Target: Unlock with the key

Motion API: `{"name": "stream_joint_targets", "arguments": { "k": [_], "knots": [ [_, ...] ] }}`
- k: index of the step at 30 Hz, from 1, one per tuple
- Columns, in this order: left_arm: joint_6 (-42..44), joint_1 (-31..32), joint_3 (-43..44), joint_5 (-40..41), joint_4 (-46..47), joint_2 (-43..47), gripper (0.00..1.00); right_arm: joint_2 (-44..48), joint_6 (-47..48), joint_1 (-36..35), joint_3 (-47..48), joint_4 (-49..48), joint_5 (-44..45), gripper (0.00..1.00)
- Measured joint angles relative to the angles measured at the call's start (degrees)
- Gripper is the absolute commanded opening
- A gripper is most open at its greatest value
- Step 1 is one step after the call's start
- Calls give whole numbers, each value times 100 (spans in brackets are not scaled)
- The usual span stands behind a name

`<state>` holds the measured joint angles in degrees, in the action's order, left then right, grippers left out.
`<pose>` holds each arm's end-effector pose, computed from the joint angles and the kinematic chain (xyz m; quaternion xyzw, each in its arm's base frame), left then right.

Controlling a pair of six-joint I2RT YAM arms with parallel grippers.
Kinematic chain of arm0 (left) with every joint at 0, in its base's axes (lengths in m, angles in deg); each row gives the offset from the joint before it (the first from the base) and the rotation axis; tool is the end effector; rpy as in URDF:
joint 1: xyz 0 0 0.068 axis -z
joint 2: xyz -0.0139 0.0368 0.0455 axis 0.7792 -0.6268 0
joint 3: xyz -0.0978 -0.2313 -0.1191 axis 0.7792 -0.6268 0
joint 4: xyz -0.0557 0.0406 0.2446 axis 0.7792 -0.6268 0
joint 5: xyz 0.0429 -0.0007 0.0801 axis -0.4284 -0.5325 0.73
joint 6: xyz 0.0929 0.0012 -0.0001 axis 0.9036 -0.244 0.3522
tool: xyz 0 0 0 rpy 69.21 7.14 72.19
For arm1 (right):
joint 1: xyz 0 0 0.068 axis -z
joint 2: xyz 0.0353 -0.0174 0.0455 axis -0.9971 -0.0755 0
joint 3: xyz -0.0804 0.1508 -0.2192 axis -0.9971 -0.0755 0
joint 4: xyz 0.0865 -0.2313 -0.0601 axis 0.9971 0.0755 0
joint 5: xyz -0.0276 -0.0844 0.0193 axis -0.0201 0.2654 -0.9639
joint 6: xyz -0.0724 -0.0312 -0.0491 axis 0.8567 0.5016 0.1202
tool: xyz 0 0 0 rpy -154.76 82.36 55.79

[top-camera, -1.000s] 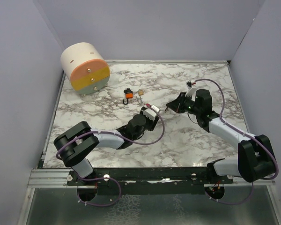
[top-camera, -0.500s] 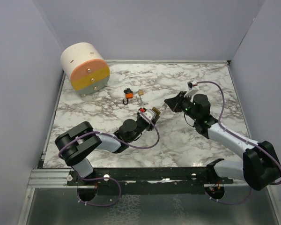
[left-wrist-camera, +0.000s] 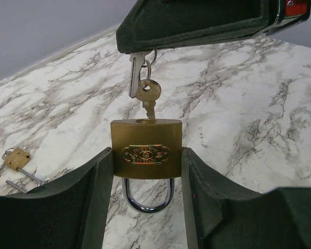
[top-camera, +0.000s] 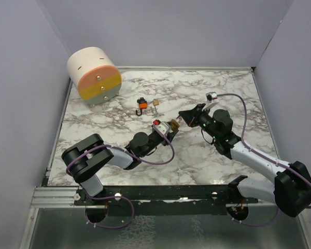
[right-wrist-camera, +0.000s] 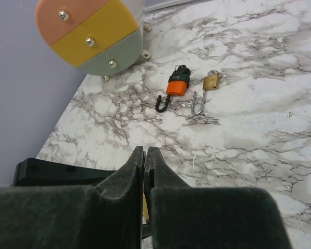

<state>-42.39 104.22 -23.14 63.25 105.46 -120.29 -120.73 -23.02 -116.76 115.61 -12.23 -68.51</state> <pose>0.2120 -0.2710 0.2017 0.2830 0.6126 -0.2995 0.6745 0.2511 0.1606 0.2561 -0.0142 0.7562 0.3794 0.5329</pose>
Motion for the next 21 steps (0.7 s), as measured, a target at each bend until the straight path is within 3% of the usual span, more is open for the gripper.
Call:
{"name": "stream_joint_targets", "arguments": {
  "k": [21],
  "knots": [
    [66,-96,-90,-221,118,13,0,0,74,-249,-94,-13,63,1]
  ]
}}
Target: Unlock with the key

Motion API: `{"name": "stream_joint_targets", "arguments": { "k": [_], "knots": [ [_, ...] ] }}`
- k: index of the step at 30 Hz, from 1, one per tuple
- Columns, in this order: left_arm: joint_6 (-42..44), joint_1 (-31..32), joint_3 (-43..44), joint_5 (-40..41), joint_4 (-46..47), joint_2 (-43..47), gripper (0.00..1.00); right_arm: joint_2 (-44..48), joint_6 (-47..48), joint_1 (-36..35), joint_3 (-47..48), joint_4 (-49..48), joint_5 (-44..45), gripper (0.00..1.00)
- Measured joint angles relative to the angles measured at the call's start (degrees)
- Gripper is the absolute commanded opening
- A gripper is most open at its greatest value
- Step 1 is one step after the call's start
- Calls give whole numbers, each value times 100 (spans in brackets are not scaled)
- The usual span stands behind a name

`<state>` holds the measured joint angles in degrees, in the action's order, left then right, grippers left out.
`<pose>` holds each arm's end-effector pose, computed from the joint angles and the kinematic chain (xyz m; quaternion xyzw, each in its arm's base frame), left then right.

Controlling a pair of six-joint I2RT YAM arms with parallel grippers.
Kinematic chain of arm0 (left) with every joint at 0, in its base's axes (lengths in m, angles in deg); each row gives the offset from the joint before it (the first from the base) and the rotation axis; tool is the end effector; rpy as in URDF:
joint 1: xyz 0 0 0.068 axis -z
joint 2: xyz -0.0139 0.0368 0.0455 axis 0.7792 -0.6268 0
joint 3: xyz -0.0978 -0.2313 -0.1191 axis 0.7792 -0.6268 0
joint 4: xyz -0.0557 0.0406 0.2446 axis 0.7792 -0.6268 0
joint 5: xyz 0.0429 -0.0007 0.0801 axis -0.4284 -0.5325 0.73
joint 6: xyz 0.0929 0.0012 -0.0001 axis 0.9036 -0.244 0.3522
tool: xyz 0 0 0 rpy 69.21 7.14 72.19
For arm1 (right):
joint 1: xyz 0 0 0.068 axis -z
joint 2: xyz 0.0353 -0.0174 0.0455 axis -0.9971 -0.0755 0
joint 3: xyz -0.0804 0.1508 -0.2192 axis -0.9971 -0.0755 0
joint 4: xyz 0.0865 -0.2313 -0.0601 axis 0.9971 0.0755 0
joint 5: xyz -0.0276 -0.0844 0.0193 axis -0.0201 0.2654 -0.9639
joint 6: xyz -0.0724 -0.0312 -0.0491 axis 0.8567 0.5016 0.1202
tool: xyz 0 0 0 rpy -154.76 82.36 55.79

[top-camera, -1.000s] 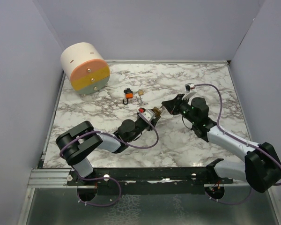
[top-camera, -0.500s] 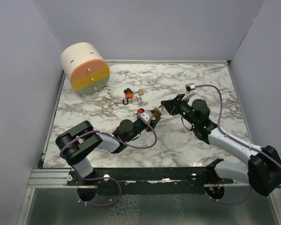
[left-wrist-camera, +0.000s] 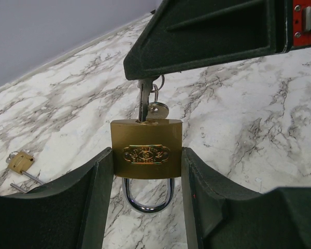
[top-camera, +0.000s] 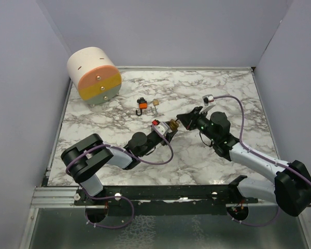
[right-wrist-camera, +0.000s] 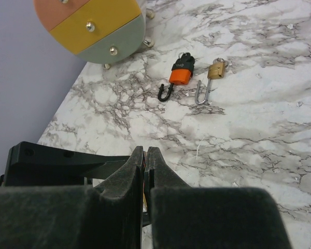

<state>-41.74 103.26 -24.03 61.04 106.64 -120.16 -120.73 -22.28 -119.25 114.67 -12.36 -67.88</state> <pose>0.2120 -0.2670 0.2010 0.2930 0.6048 -0.3031 0.6757 0.2430 0.1697 0.2502 -0.0317 0.7603 0.3813 0.5249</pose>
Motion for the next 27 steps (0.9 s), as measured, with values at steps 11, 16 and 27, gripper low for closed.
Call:
{"name": "stream_joint_targets", "arguments": {
  "k": [11,16,27],
  "knots": [
    [92,-22,0,-15,-11,79,0,0,-9,-59,-57,-2,85,1],
    [188,-22,4,-44,-138,144,0,0,0,-66,-57,7,85,1],
    [743,-63,358,-50,-1130,289,0,-317,188,-83,367,514,79,1]
  ]
}}
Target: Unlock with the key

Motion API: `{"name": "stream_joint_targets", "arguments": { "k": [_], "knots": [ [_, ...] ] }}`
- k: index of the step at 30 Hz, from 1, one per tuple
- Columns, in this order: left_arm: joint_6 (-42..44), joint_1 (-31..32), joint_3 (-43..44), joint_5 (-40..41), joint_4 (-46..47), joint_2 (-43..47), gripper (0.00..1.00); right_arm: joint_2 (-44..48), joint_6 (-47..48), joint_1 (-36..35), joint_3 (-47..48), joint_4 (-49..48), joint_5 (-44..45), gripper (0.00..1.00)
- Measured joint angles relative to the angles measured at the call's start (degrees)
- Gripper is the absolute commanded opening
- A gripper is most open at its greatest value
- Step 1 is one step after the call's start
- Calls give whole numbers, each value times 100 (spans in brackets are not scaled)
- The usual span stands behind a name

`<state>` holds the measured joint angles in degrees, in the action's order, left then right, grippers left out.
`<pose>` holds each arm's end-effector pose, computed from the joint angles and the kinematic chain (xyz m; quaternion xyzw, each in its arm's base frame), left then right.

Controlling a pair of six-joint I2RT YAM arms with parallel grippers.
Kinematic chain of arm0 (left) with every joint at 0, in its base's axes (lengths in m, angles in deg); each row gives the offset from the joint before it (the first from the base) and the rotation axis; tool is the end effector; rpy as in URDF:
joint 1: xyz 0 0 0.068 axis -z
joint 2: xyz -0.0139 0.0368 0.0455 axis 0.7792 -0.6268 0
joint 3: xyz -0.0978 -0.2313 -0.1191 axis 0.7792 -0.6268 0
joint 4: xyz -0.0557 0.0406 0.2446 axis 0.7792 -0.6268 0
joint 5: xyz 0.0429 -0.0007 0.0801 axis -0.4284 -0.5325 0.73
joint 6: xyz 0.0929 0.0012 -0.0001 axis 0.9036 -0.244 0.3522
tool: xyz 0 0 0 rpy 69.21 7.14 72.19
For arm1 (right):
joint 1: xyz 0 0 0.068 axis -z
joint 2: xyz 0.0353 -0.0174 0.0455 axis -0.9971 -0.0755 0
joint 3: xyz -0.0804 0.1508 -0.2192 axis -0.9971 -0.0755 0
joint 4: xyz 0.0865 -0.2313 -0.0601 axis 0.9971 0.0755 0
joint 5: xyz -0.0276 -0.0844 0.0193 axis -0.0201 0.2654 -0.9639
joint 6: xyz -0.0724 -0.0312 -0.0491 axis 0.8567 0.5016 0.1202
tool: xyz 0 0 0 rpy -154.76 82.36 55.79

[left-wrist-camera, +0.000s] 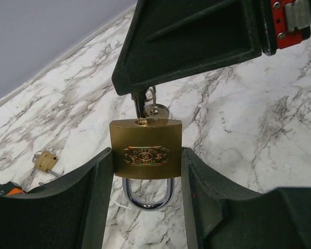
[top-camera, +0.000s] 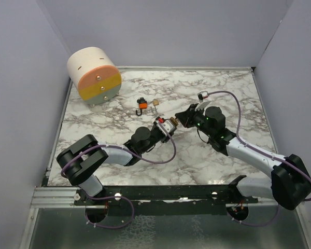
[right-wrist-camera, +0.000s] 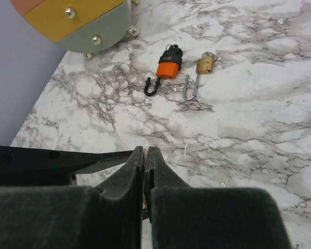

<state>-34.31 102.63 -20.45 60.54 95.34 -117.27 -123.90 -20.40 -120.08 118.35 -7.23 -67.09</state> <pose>0.2196 -0.2716 0.2060 0.3469 0.6110 -0.2468 0.6674 0.2512 0.1791 0.2454 -0.0449 0.7852 0.3560 0.5046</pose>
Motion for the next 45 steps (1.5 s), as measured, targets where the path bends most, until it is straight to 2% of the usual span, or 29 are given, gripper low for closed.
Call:
{"name": "stream_joint_targets", "arguments": {
  "k": [7,15,24,31,45],
  "knots": [
    [153,-52,168,129,-387,37,0,-299,166,39,289,138,-101,1],
    [-90,-245,175,37,-450,195,0,-354,372,61,393,225,-417,1],
    [-323,-369,264,-516,-450,339,0,83,476,68,153,87,-498,1],
    [-256,-490,328,-883,-498,339,0,83,518,76,129,50,-507,1],
    [-282,-575,728,-426,-1381,339,0,-612,581,160,551,26,-693,1]
  ]
}}
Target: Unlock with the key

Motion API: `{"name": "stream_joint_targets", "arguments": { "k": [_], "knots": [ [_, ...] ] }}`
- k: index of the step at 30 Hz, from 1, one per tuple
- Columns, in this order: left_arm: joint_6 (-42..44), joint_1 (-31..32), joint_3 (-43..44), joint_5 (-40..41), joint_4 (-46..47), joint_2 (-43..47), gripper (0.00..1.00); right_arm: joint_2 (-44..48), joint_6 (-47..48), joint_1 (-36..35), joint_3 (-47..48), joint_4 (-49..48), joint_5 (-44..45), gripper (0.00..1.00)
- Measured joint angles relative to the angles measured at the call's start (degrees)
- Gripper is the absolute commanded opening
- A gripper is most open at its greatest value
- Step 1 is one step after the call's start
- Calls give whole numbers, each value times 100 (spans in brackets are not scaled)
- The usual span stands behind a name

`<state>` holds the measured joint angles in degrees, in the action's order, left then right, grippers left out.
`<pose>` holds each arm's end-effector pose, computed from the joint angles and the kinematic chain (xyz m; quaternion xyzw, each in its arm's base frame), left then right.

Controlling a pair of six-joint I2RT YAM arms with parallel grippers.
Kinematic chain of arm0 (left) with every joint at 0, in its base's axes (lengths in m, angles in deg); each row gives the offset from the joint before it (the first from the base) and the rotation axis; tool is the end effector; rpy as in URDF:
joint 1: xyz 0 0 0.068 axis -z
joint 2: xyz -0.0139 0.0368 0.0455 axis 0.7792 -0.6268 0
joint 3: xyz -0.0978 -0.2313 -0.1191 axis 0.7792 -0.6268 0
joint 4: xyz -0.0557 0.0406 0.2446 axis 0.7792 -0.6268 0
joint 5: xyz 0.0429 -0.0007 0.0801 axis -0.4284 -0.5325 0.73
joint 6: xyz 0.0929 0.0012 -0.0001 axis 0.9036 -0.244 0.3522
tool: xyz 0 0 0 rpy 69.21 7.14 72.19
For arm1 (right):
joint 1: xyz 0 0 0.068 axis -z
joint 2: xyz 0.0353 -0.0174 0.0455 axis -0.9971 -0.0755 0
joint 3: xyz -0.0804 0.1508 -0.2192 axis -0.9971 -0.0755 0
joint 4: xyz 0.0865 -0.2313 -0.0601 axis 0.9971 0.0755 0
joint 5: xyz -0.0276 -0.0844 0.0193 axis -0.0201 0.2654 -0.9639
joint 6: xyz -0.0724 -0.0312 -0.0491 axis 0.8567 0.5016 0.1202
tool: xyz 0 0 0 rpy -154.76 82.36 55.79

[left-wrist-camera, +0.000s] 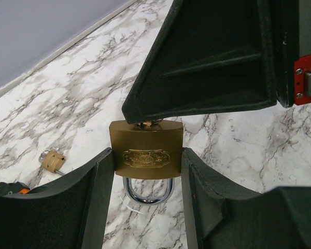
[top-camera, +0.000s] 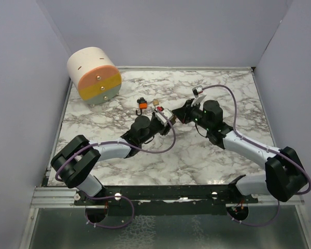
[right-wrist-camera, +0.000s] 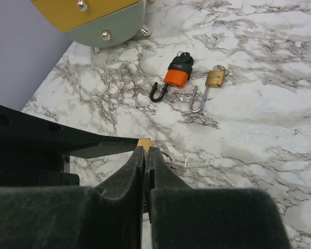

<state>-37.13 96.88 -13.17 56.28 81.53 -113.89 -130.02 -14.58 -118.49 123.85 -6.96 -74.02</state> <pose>0.2511 -0.2627 0.2311 0.3321 0.6410 -0.2481 0.6460 0.2713 0.1938 0.2495 -0.1106 0.7823 0.3605 0.4959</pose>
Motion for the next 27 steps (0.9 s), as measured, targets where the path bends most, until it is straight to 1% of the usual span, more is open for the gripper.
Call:
{"name": "stream_joint_targets", "arguments": {
  "k": [6,14,22,27],
  "knots": [
    [-96,-26,212,238,-247,-2,0,-254,208,35,363,144,-127,1],
    [-313,-11,330,378,-507,-4,0,-282,328,52,391,199,-201,1],
    [-793,72,1178,824,-2004,-44,0,-365,-13,90,435,129,-42,1],
    [-975,136,1615,1394,-2879,-227,0,-826,-457,149,708,238,-76,1]
  ]
}}
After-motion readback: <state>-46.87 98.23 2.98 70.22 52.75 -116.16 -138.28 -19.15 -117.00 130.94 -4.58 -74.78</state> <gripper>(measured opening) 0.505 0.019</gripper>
